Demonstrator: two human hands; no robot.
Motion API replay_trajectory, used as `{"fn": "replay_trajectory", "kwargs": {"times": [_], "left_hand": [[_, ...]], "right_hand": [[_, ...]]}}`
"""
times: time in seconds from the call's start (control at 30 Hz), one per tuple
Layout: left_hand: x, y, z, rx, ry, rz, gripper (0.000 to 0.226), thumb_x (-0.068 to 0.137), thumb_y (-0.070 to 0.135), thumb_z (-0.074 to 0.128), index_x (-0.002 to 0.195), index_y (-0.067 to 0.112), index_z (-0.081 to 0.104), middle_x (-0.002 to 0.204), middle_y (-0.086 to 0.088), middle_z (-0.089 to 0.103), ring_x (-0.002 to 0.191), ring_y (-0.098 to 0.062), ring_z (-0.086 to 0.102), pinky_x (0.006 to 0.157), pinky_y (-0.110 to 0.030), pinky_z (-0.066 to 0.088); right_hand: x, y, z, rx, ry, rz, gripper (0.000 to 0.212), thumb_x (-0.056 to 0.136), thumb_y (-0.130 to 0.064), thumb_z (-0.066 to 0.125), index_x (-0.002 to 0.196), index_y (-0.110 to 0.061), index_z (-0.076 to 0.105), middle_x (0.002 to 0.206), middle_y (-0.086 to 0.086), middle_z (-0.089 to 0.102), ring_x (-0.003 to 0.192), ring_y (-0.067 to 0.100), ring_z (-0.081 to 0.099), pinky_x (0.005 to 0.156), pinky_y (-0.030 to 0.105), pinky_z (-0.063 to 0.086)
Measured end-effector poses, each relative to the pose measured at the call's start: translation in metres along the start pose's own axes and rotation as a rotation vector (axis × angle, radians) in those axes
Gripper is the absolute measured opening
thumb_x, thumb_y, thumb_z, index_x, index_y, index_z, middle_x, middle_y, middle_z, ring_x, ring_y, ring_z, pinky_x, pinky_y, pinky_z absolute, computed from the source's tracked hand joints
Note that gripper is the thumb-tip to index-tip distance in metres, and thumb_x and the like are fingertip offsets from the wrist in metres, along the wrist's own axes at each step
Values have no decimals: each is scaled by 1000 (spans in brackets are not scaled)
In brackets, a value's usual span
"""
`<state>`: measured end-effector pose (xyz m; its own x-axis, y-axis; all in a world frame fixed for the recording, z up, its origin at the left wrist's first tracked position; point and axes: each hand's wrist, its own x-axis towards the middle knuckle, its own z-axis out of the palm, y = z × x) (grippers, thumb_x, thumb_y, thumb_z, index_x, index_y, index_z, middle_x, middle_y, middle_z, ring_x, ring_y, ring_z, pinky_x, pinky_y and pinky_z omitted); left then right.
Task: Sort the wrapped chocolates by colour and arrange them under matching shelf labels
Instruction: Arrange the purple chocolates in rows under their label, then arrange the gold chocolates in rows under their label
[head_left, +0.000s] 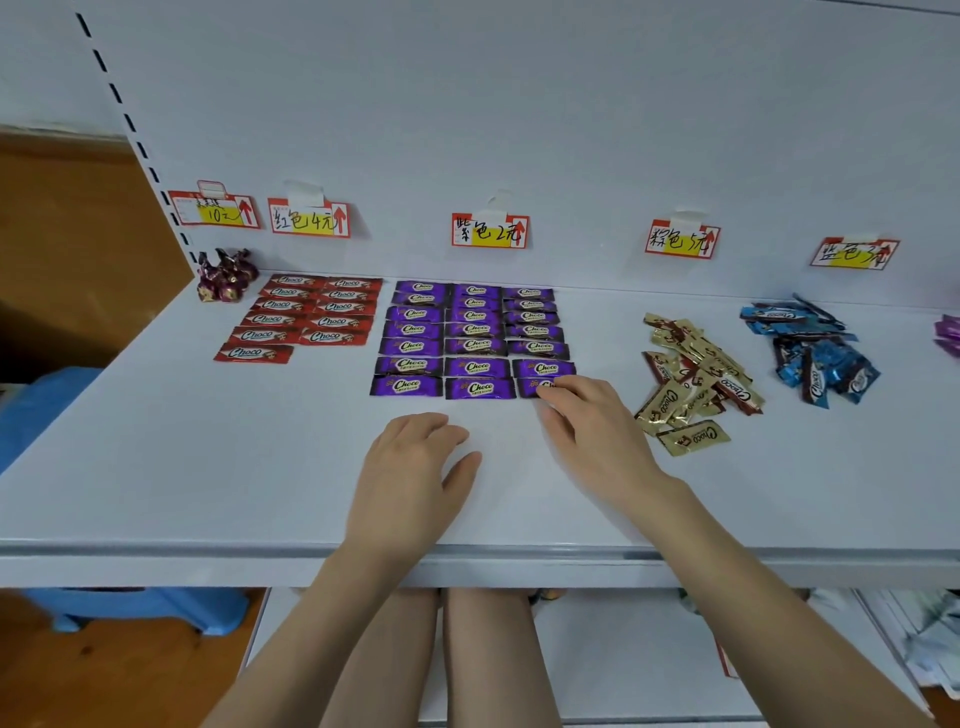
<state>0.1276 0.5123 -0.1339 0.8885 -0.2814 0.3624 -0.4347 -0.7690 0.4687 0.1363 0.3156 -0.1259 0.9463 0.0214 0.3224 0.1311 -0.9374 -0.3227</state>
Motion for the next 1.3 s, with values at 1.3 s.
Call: {"fn": "replay_trajectory", "kwargs": {"times": [1.3], "left_hand": [[18,113,30,-83,-218,370,33,96,28,48,121,9,59,113,-13,60,104,-29,54,84,-38,45]], "right_hand": [[-103,94,-124,-98,170,445,20,92,-10,49,100,-1,65,106,16,64,102,30,54,87,34,40]]}}
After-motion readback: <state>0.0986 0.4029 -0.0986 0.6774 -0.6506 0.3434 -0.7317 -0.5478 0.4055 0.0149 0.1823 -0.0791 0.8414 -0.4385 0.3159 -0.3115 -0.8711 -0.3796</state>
